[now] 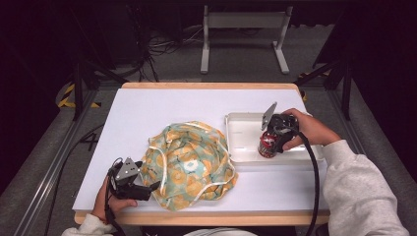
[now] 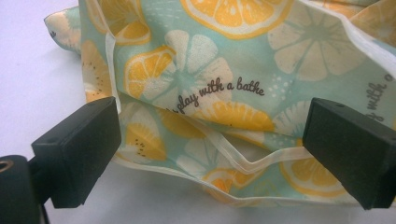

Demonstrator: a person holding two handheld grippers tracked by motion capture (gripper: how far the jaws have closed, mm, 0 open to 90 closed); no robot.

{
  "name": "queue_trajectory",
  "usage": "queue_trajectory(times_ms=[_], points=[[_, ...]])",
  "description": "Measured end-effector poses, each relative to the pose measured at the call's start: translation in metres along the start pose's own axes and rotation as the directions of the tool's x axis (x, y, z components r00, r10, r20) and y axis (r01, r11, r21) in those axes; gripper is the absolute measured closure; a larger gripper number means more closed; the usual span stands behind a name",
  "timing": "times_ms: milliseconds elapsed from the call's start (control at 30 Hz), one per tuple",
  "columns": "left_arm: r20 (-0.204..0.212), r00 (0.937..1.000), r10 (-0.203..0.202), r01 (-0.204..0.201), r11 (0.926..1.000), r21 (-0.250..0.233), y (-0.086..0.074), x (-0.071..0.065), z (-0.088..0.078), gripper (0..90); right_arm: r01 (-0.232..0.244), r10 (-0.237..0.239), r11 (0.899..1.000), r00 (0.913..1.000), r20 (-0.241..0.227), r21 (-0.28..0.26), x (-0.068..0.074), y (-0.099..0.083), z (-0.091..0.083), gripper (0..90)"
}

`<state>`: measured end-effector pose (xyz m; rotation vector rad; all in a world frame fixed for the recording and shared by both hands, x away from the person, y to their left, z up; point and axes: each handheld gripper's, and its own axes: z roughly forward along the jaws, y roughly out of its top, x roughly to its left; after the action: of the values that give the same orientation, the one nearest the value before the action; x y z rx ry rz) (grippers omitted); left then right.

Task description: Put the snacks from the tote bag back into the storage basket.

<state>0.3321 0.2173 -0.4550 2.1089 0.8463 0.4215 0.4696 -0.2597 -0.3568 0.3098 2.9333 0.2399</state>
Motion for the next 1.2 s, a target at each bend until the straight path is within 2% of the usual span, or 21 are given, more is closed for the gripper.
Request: queue_trajectory(times_ms=[533, 833, 1000, 1133, 1200], points=[[-0.003, 1.0000, 0.001, -0.001, 1.0000, 0.000, 0.000, 0.000, 0.000, 5.0, -0.004, 0.004, 1.000, 1.0000, 0.008, -0.002, 0.001, -0.001, -0.002, 21.2], [-0.002, 1.0000, 0.001, -0.001, 1.0000, 0.002, 0.000, 0.000, -0.001, 5.1, -0.014, 0.016, 0.999, 0.9995, 0.027, -0.049, 0.003, -0.001, -0.007, 21.3], [-0.001, 1.0000, 0.000, 0.000, 1.0000, 0.002, 0.000, 0.000, -0.001, 5.1, -0.039, 0.040, 0.997, 0.9991, 0.013, -0.071, 0.006, -0.003, -0.009, 19.5], [0.000, 1.0000, 0.000, 0.000, 1.0000, 0.000, 0.000, 0.000, 0.000, 5.1, -0.052, 0.055, 0.994, 0.9982, 0.024, -0.096, 0.007, -0.004, -0.012, 19.3], [0.001, 1.0000, 0.000, 0.000, 1.0000, 0.003, 0.000, 0.000, -0.001, 5.1, -0.075, 0.079, 0.991, 0.9963, 0.033, -0.108, 0.008, -0.005, -0.014, 20.6]])
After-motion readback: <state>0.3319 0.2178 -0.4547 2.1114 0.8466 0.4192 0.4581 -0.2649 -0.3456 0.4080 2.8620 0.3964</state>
